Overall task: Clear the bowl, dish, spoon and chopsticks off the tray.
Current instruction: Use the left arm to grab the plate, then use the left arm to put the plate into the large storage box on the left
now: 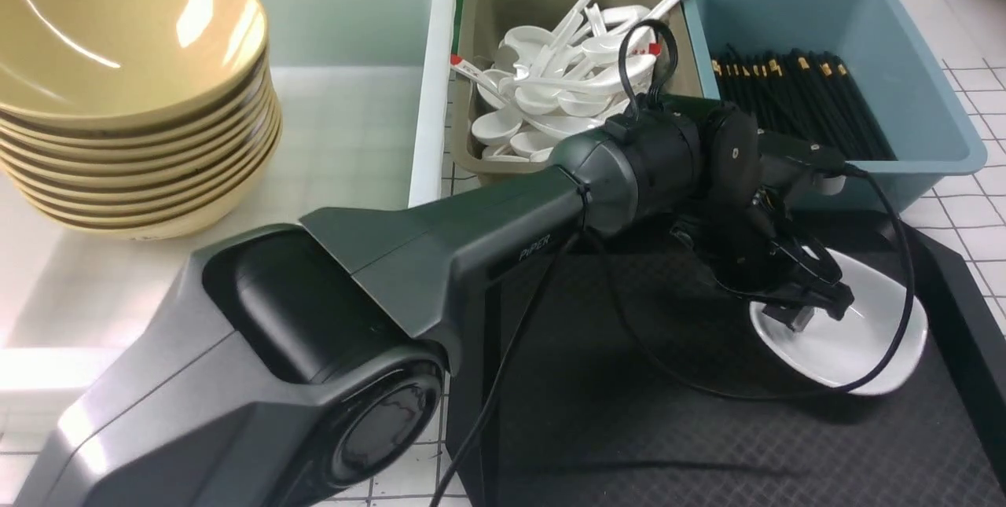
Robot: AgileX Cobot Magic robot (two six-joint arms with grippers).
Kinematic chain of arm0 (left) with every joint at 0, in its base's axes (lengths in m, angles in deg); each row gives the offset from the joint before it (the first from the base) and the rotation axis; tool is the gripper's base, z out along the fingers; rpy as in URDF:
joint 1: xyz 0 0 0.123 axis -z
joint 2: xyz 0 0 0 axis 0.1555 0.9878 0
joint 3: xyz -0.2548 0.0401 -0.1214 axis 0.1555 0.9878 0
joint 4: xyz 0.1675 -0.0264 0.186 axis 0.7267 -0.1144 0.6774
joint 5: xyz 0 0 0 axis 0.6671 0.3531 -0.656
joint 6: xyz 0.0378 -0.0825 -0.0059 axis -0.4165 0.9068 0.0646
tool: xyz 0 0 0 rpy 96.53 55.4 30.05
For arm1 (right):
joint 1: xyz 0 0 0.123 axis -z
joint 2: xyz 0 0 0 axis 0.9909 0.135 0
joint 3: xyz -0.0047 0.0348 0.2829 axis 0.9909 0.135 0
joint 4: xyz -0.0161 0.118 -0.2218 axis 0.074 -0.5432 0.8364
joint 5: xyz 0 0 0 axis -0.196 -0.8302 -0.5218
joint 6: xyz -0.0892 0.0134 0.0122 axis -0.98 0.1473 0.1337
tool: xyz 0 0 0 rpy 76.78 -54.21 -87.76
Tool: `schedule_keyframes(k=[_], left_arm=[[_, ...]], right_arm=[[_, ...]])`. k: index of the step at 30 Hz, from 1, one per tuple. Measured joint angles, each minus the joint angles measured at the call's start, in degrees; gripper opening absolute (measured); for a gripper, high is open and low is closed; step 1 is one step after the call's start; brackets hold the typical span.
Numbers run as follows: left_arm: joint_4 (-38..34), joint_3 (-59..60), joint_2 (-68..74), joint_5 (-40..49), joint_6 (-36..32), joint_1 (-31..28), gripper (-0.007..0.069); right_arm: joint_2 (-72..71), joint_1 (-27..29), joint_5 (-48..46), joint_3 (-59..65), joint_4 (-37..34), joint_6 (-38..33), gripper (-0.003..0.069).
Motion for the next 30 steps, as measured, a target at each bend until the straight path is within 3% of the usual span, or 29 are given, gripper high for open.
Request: schedule_keyframes(k=[2, 6, 12, 19, 24, 30], left_arm=[[0.7, -1.8, 0.1, 1.8, -0.2, 0.0, 0.0094], [2.6, -6.5, -0.1, 7.7, -0.5, -0.1, 0.0011], [9.7, -13.2, -4.5, 19.5, -0.8, -1.5, 0.0004], [19.0, -13.5, -17.6, 21.0, 0.2, -5.1, 0.0004], [23.1, -4.9, -30.4, 21.2, 2.4, -10.1, 0.0003], [24.7, 17.3, -47.5, 21.2, 4.8, -18.3, 0.0003]], right_arm=[[0.0, 0.0, 0.7, 0.0, 0.0, 0.0, 0.0047], [0.0, 0.0, 1.4, 0.0, -0.1, 0.0, 0.0047], [1.0, 0.0, 4.5, -1.0, -8.4, -5.2, 0.0047], [7.6, -0.2, 7.0, -10.3, -20.6, -15.1, 0.0047], [14.7, -4.7, 7.5, -19.0, -26.3, -19.8, 0.0047], [23.3, -16.2, 8.3, -26.5, -27.1, -21.0, 0.0047]])
